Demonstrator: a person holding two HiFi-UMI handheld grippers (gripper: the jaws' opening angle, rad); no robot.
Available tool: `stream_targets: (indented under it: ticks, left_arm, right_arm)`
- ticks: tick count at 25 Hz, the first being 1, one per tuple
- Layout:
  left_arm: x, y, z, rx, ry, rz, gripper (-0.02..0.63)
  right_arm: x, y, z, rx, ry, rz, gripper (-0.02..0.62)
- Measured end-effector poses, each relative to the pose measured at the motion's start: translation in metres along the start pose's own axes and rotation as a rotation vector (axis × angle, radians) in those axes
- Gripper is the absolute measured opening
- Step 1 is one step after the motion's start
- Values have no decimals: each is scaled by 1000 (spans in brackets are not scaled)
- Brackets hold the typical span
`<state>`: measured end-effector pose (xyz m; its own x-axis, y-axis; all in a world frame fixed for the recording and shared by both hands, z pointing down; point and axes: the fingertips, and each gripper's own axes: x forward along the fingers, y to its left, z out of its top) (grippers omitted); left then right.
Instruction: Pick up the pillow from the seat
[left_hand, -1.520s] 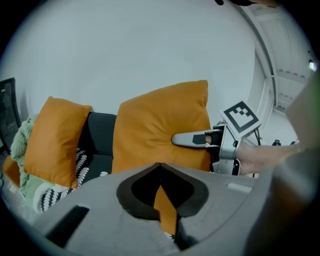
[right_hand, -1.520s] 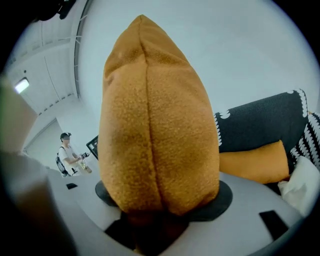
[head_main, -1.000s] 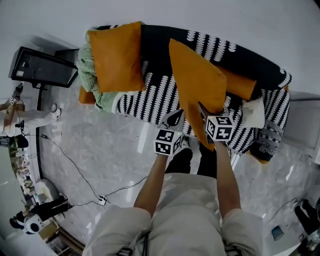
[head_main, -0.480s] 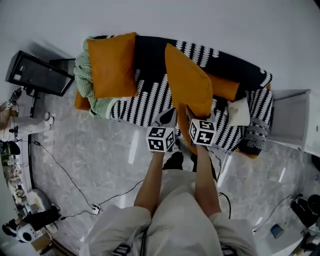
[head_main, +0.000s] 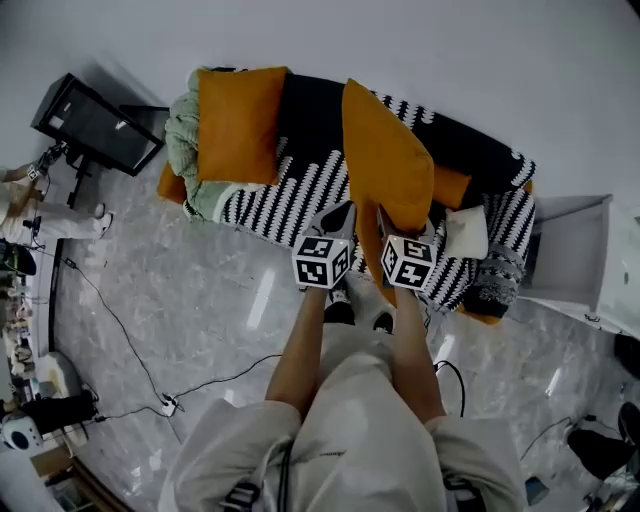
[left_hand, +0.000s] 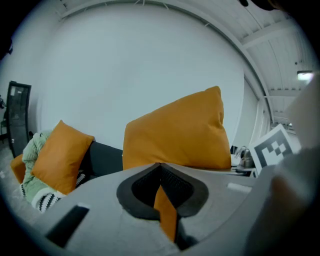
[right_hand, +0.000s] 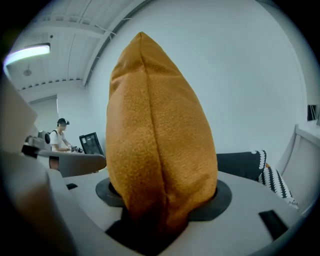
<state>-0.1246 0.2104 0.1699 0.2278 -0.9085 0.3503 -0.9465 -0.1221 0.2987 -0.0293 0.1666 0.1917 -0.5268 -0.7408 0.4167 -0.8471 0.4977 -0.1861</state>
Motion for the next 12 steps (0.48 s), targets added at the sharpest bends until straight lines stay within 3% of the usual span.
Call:
stream_targets:
  ticks: [7,12]
  left_arm:
    - [-14,-61,-20,109,13,19,6]
    - [-32,-87,-30,141,3,36,6]
  right_arm:
    - [-51,-20,2,-12,-69,48,310]
    - [-82,-36,-11,-15,-75,46,310]
